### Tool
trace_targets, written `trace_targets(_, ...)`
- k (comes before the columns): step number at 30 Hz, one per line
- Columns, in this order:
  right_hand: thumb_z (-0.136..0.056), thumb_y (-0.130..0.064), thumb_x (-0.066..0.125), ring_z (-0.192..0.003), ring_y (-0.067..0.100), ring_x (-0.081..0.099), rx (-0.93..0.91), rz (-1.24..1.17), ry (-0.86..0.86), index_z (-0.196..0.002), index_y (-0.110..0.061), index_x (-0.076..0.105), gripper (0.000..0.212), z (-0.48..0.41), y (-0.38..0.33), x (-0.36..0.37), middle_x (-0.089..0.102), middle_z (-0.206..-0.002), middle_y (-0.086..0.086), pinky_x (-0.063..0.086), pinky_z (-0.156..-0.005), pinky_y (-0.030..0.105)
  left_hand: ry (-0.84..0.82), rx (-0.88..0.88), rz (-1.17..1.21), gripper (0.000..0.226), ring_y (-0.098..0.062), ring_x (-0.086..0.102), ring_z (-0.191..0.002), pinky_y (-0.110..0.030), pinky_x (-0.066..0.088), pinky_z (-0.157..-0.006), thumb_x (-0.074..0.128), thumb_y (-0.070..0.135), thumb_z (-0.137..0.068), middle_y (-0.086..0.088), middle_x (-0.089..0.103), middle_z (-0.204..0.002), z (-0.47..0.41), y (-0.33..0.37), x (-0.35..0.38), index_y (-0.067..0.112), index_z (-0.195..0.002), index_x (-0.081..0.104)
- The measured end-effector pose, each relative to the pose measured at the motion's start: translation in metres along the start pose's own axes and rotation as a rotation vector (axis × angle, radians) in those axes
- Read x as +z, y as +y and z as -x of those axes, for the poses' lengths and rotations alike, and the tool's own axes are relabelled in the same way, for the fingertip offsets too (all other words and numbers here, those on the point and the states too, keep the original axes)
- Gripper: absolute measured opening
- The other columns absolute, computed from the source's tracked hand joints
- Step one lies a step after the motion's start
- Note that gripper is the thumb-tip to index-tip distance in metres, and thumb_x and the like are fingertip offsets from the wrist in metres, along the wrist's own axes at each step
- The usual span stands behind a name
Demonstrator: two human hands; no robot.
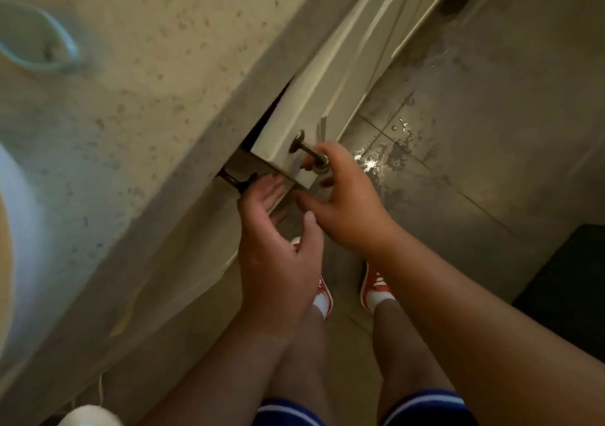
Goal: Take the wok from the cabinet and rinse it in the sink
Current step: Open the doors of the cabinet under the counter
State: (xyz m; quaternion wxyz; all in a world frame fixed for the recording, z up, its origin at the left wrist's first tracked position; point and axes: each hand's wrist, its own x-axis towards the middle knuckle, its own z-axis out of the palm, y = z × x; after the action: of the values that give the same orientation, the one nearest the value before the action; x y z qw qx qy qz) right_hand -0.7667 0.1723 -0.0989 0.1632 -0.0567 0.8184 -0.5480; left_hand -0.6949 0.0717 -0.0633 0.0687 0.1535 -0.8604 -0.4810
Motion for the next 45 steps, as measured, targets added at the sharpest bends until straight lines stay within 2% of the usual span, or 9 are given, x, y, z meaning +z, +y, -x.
trace_targets(2,-0.074,-0.025,0.083,-0.103,0.016,0.056,0.024,0.007,0.034,-0.110,-0.018,0.056,0.046,0.010,0.004,-0.002,0.058,-0.110,-0.002,0.049,-0.085,0.030,0.013,-0.006,0.076,0.061,-0.002,0.054,-0.126,-0.034,0.055,-0.096,0.066,0.011,-0.083,0.016,0.051,-0.132,0.001,0.005,0.004,0.023,-0.135,0.036)
trace_targets(5,-0.070,-0.031,0.087,-0.101,0.016,0.055,0.092,-0.026,0.117,-0.108,-0.026,0.050,0.054,0.023,0.010,-0.005,0.057,-0.112,0.001,0.045,-0.082,0.024,-0.039,-0.017,0.043,0.070,-0.006,0.054,-0.127,-0.030,0.053,-0.096,0.069,0.018,-0.083,0.006,0.053,-0.137,0.004,0.009,0.012,0.017,-0.143,0.033)
trace_targets(15,-0.061,-0.032,0.086,-0.101,0.023,0.055,0.189,-0.003,0.377,-0.096,-0.060,0.035,0.067,0.058,0.045,-0.040,0.053,-0.106,-0.004,0.054,-0.081,0.046,-0.314,0.251,-0.153,0.046,0.003,0.051,-0.118,-0.006,0.039,-0.095,0.061,0.024,-0.087,-0.002,0.061,-0.124,0.019,0.023,0.037,0.013,-0.131,0.053)
trace_targets(24,-0.060,-0.043,0.080,-0.097,0.011,0.057,0.152,0.008,0.403,-0.103,-0.046,0.037,0.061,0.088,0.080,-0.119,0.054,-0.106,-0.009,0.046,-0.074,0.012,-0.397,0.533,-0.133,0.052,-0.014,0.048,-0.130,-0.019,0.042,-0.104,0.061,0.010,-0.087,-0.010,0.050,-0.138,0.017,0.072,0.084,0.012,-0.135,0.042)
trace_targets(29,-0.064,-0.028,0.087,-0.101,0.012,0.056,0.144,0.003,0.348,-0.107,-0.039,0.040,0.064,0.098,0.091,-0.167,0.051,-0.109,-0.010,0.057,-0.077,0.032,-0.438,0.790,-0.361,0.067,-0.035,0.026,-0.147,-0.044,0.037,-0.113,0.069,0.016,-0.089,-0.015,0.021,-0.155,-0.006,0.097,0.121,0.022,-0.144,0.031)
trace_targets(34,-0.066,-0.029,0.083,-0.107,0.018,0.058,0.154,-0.038,0.401,-0.108,-0.049,0.037,0.066,0.098,0.107,-0.204,0.053,-0.116,-0.006,0.060,-0.078,0.038,-0.396,0.973,-0.462,0.068,-0.042,0.020,-0.147,-0.061,0.027,-0.114,0.072,0.018,-0.088,-0.020,0.029,-0.155,-0.022,0.119,0.163,0.023,-0.146,0.036)
trace_targets(39,-0.079,-0.029,0.078,-0.115,0.011,0.062,0.373,-0.507,0.584,-0.120,-0.043,0.052,0.051,0.101,0.132,-0.215,0.062,-0.128,-0.004,0.061,-0.085,0.036,-0.366,1.037,-0.508,0.066,-0.041,0.015,-0.146,-0.063,0.018,-0.116,0.065,0.029,-0.090,-0.009,0.019,-0.153,-0.028,0.138,0.205,0.026,-0.146,0.030)
trace_targets(42,-0.081,-0.037,0.073,-0.106,0.007,0.066,0.353,-0.444,0.641,-0.094,-0.051,0.062,0.022,0.098,0.141,-0.228,0.071,-0.109,-0.008,0.059,-0.087,0.039,-0.350,1.073,-0.488,0.068,-0.041,0.012,-0.142,-0.064,0.020,-0.114,0.067,0.031,-0.089,-0.005,0.017,-0.148,-0.034,0.149,0.230,0.026,-0.144,0.027)
trace_targets(45,-0.086,-0.030,0.073,-0.104,0.013,0.066,0.364,-0.425,0.685,-0.095,-0.037,0.062,0.015,0.087,0.154,-0.245,0.071,-0.104,-0.005,0.058,-0.088,0.041,-0.347,1.090,-0.529,0.070,-0.041,0.007,-0.141,-0.059,0.018,-0.118,0.066,0.029,-0.088,0.000,0.013,-0.148,-0.042,0.157,0.246,0.028,-0.144,0.023)
